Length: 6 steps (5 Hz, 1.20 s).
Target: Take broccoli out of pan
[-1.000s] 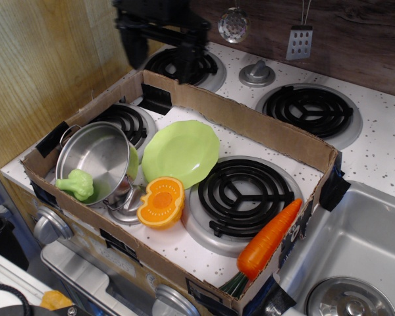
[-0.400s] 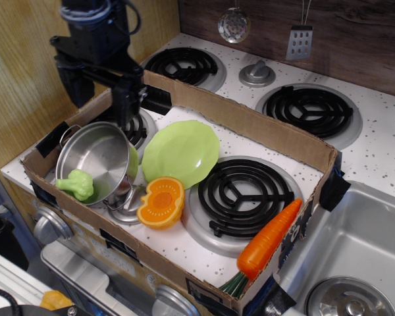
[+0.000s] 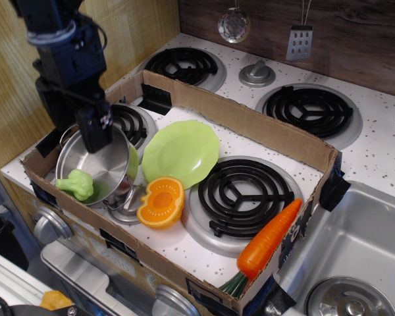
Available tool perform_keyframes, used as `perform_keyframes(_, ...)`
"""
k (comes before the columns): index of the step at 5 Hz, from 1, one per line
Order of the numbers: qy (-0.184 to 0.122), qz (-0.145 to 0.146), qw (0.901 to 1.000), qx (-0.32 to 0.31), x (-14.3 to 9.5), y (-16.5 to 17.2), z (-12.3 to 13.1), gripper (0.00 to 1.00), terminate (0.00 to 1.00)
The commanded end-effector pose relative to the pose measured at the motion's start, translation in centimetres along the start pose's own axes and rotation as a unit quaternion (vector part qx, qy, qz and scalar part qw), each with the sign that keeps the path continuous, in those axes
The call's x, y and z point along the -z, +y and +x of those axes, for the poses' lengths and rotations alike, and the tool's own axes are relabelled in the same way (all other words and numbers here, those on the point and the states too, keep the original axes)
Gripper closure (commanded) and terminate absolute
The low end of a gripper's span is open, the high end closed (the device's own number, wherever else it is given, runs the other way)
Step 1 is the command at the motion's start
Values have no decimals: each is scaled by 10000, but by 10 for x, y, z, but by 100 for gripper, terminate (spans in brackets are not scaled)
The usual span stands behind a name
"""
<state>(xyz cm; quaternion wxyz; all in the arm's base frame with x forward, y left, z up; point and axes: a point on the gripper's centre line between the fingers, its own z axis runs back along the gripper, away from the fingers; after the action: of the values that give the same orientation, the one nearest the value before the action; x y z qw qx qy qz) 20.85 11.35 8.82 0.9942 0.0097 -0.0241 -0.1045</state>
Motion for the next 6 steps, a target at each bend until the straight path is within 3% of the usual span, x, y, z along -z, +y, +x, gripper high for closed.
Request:
perform_keyframes(1, -367, 362, 9984, 233, 21, -9, -8, 0, 0)
perform_keyframes(2, -585, 580, 9963, 244, 36, -13, -9, 0, 0)
perform_keyframes(3, -586, 689, 9952, 370, 35, -4, -7, 0, 0)
perform_keyframes(5, -480, 245, 9961, 702, 35, 30, 3, 0, 0)
perform_keyframes(6, -615, 198, 9950, 758, 45, 45, 1, 0, 0)
